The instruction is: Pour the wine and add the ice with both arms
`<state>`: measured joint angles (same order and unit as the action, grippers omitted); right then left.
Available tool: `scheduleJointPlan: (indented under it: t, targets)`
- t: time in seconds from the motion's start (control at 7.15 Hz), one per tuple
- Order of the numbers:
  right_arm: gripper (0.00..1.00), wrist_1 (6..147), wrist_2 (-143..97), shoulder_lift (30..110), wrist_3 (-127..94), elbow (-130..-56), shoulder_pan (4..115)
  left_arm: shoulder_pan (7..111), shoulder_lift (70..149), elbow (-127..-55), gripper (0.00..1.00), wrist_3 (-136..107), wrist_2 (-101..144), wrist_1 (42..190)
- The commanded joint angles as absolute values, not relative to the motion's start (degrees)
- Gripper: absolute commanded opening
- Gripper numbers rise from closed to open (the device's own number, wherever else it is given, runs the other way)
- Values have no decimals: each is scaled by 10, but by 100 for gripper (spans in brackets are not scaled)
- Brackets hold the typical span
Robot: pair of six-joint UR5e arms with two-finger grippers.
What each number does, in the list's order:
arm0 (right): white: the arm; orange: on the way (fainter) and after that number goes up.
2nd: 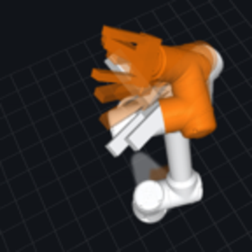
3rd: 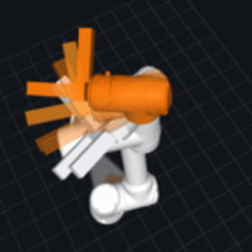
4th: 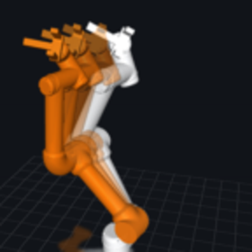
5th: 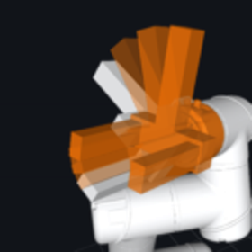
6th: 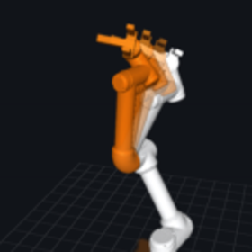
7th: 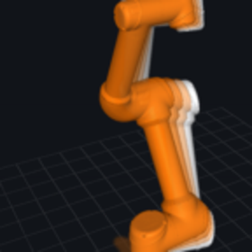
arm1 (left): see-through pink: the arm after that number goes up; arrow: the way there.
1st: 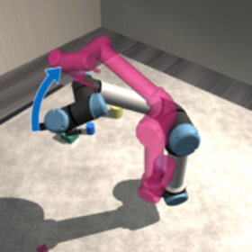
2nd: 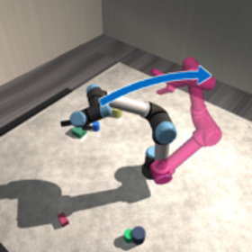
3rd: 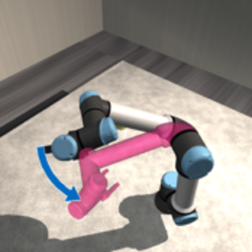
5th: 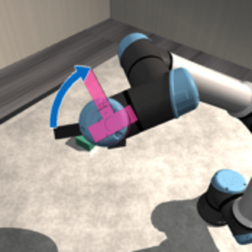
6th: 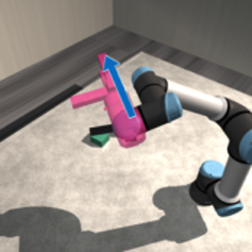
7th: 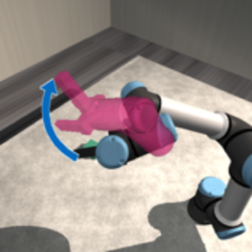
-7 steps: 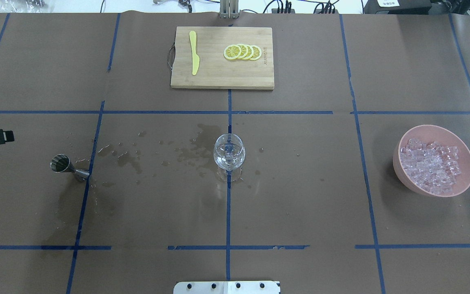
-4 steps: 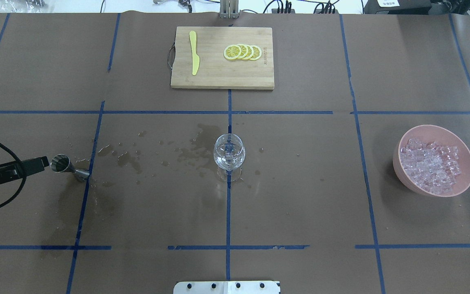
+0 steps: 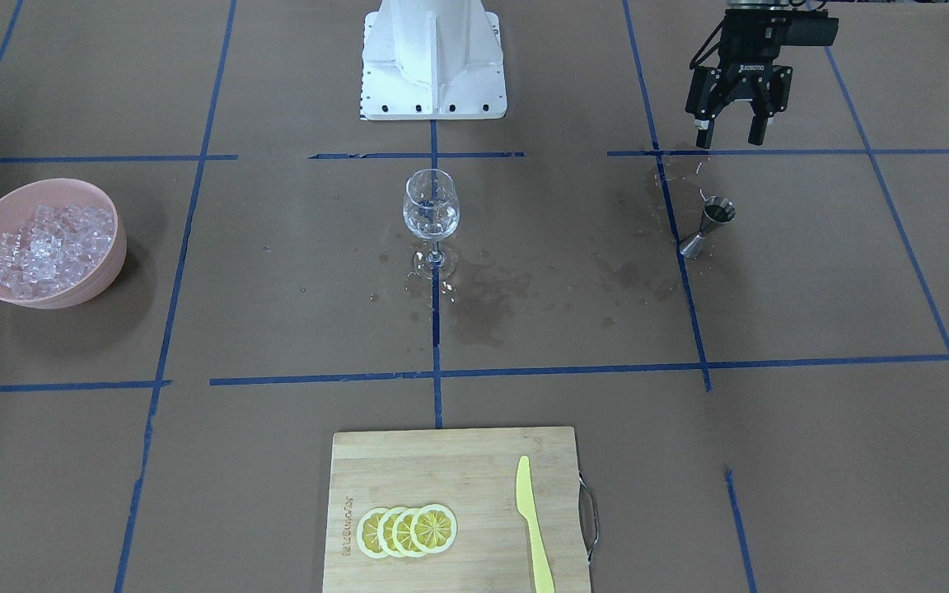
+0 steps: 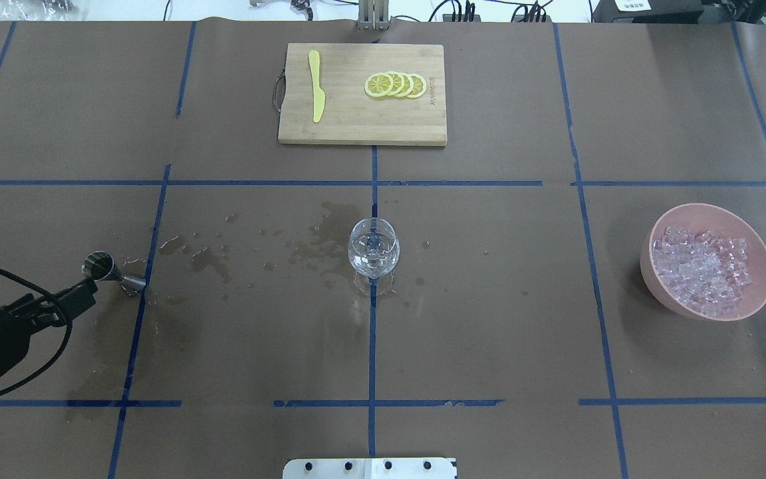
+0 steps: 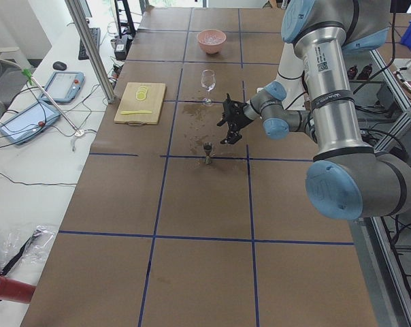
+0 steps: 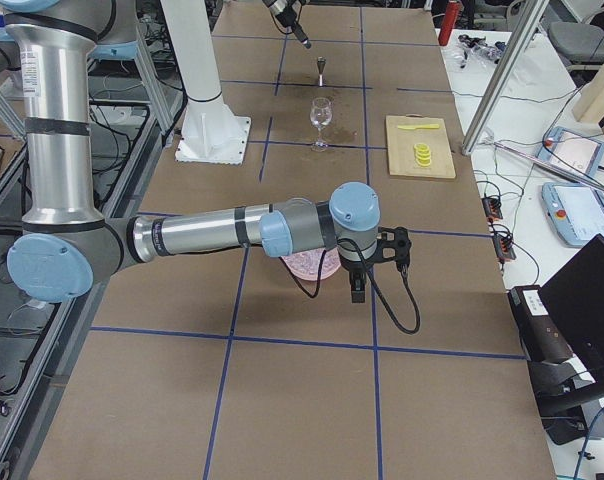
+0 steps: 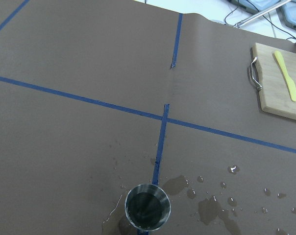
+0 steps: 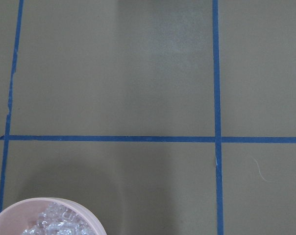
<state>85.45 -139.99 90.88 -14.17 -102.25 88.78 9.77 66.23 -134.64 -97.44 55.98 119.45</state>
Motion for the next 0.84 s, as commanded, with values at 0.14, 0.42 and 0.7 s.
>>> scheduleJointPlan:
  t: [0.14,0.42,0.7]
  targets:
    - [100,855,-1396,918,-243,-1091,852,26,666,-1343,99,-1031,446,1138]
    - [100,855,-1393,921,-266,-1109,831,5,675,-1288,99,-1057,396,1136]
    - [100,855,-1393,922,-297,-1128,819,-7,695,-1225,99,-1061,330,1128]
